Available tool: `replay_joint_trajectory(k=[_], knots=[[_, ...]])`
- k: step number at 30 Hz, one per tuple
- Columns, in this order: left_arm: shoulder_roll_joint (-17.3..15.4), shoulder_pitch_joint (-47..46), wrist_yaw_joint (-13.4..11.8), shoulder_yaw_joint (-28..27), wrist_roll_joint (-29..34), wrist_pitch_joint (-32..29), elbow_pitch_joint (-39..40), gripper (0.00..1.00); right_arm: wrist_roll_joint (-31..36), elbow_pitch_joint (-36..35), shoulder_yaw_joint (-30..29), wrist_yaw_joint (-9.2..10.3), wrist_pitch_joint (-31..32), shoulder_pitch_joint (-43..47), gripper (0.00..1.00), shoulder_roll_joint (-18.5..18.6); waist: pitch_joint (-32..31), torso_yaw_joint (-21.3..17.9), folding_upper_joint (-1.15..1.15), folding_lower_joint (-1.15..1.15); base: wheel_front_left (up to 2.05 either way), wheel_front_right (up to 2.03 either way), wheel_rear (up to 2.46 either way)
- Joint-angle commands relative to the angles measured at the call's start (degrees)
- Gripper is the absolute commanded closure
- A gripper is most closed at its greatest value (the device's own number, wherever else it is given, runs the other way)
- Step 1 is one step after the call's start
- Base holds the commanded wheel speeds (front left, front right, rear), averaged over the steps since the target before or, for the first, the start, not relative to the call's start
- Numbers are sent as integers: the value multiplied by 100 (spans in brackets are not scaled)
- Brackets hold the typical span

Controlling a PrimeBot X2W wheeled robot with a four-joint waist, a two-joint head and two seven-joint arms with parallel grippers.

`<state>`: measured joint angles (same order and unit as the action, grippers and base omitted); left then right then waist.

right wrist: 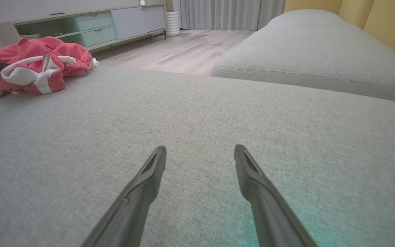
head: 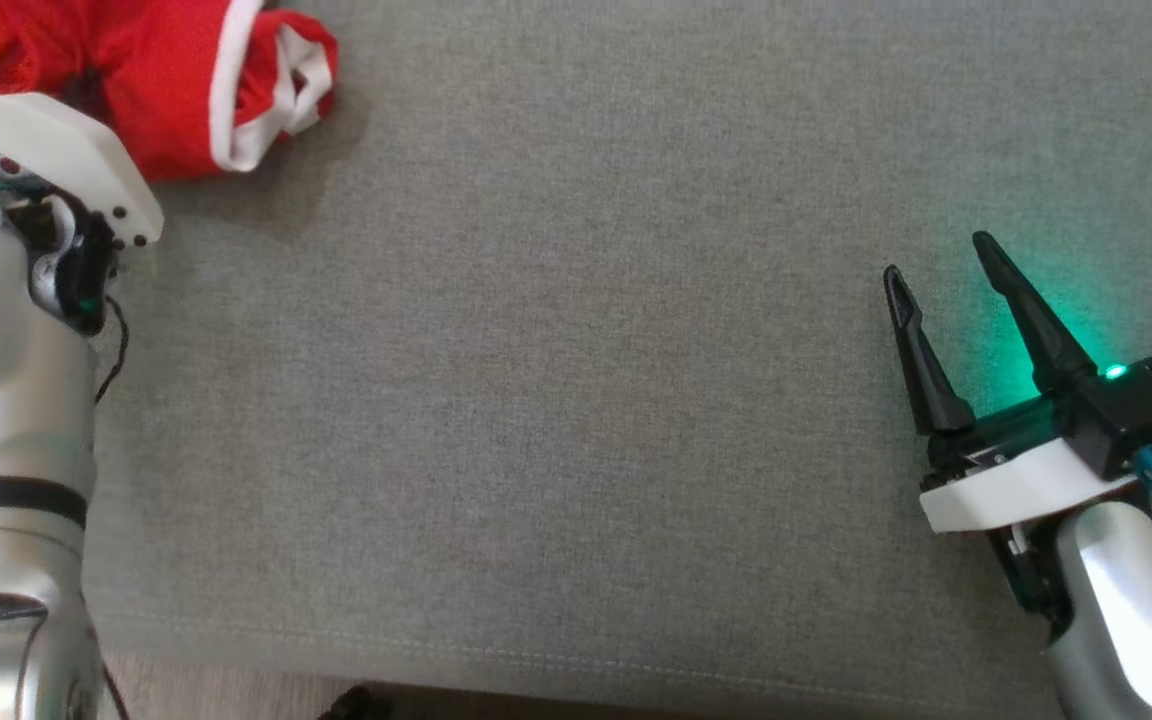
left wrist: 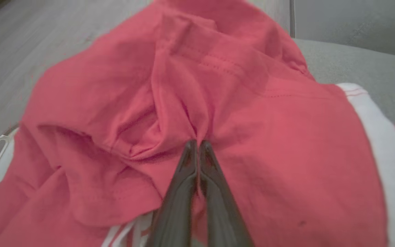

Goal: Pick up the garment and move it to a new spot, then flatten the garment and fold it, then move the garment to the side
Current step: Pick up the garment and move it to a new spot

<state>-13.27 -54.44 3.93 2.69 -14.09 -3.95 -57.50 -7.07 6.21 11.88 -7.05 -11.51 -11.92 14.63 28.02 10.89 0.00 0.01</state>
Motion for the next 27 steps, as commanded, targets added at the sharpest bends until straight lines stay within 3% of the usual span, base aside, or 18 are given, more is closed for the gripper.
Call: replay_joint_trajectory(k=[1, 8, 13, 19, 27], knots=[[-408, -249, 69, -126, 18, 213, 109, 100, -60, -147, 109, -44, -19, 164, 0, -30, -180, 21, 0, -1, 0, 0, 0], [-527, -643, 275, 188, 93, 564, 407, 100, -181, 142, 197, -44, -159, 257, 0, -262, -827, 60, 0, -1, 0, 0, 0], [-434, -746, 349, 651, -133, 308, 1199, 100, -279, 431, 248, -44, -273, 347, 0, -533, -1409, -13, 0, -1, 0, 0, 0], [-556, -183, 354, 1566, -1536, -761, 3394, 100, -354, 645, 210, -44, -336, 463, 0, -766, -1907, -212, 0, -1, 0, 0, 0], [-839, 889, 244, 1597, -3293, -2470, 6365, 100, -404, 565, 215, -44, -347, 527, 0, -947, -2057, -738, 0, -1, 0, 0, 0]])
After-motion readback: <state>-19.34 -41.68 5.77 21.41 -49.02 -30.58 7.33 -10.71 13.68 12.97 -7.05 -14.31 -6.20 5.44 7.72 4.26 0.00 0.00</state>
